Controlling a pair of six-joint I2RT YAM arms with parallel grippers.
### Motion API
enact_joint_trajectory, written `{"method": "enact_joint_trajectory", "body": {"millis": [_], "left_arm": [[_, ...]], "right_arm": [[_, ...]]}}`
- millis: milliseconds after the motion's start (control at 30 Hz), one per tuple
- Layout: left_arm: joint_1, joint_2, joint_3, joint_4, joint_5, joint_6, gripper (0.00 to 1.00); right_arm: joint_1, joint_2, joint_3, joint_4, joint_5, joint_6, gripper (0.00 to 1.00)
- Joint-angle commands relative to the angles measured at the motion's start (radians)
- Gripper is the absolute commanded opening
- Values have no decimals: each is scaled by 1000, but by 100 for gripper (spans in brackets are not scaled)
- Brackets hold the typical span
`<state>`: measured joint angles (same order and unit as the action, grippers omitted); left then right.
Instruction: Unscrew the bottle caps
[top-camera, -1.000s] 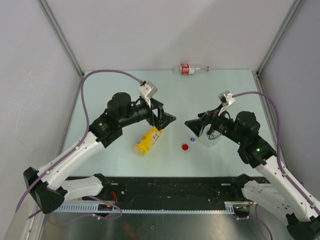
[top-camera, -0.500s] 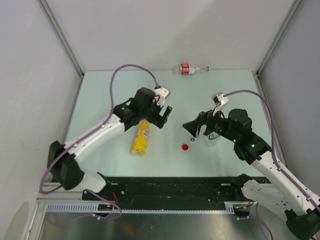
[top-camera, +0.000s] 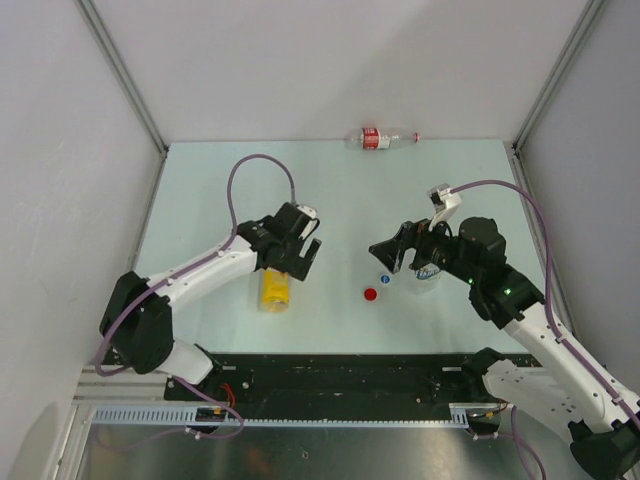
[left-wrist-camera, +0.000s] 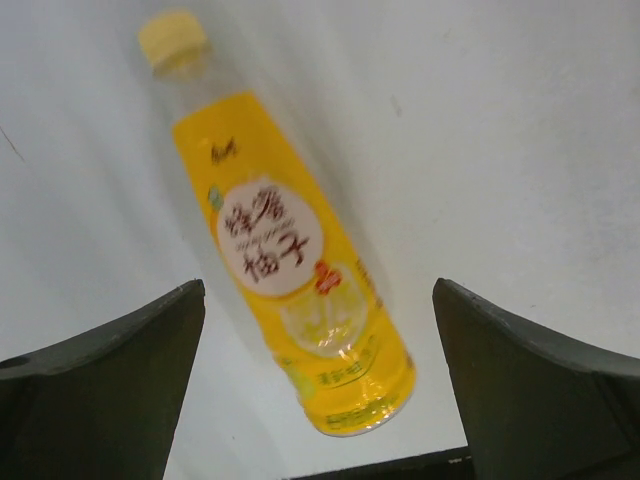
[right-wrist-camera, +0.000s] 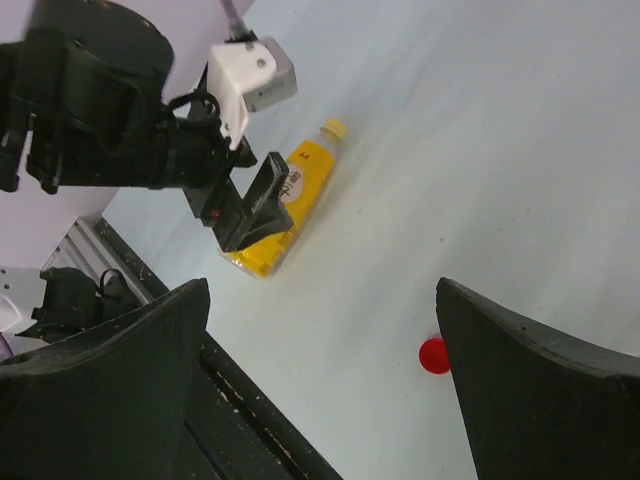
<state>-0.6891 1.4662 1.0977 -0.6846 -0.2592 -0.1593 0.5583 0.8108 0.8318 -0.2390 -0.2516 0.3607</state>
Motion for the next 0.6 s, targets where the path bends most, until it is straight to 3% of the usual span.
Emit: {"method": "enact_joint_trajectory", "body": {"millis": [0,167,267,567], "left_arm": [[30,30,-59,-16,-17,-100,99],[66,64,-116,-11,21,-148,99],[71,109,-123,12,96,-150,93],[71,195,-115,64,208,-84,59]], "right_arm": [[-8,-14,7,-5,6,-18,99],[-13,-11,5,-11,10,-22,99],[-16,-10,-3,1,7,-20,99],[-33,-22,-6,-4,5,-22,99]]}}
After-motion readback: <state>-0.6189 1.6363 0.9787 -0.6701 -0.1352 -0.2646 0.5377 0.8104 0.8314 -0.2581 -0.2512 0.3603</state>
